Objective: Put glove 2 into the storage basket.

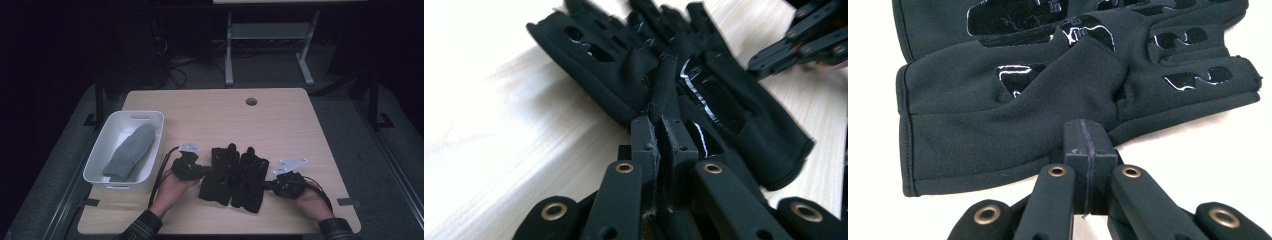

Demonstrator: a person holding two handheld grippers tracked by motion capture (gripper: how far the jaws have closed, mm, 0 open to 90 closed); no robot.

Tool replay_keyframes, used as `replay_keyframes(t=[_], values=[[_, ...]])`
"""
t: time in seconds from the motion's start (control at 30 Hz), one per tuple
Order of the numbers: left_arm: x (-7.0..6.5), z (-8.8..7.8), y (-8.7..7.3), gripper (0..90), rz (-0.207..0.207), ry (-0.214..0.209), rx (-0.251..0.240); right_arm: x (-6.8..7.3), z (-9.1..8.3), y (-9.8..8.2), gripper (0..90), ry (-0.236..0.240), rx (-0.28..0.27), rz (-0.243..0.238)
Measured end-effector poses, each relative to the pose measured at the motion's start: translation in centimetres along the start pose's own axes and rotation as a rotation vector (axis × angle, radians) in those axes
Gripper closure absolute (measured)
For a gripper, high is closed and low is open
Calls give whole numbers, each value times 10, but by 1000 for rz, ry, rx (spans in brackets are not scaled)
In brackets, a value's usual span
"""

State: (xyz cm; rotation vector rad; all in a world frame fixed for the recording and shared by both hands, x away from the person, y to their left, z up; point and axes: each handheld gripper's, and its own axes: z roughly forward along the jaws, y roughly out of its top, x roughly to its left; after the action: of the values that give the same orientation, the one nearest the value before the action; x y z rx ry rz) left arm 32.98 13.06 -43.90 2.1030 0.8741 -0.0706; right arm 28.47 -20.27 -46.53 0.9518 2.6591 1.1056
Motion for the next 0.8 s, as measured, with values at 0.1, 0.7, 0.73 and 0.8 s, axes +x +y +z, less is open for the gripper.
replay_keyframes(t=[0.1,0.7,0.73,0.8], values=[[0,-1,4,850,9,-14,-5,-2,2,2,900,1,0,1],[-14,6,35,846,59,-92,-49,-2,25,26,900,21,-11,-6],[-16,9,37,846,66,-96,-47,-3,25,26,900,22,-12,-12],[-19,12,39,844,69,-105,-45,-3,27,27,900,22,-14,-8]])
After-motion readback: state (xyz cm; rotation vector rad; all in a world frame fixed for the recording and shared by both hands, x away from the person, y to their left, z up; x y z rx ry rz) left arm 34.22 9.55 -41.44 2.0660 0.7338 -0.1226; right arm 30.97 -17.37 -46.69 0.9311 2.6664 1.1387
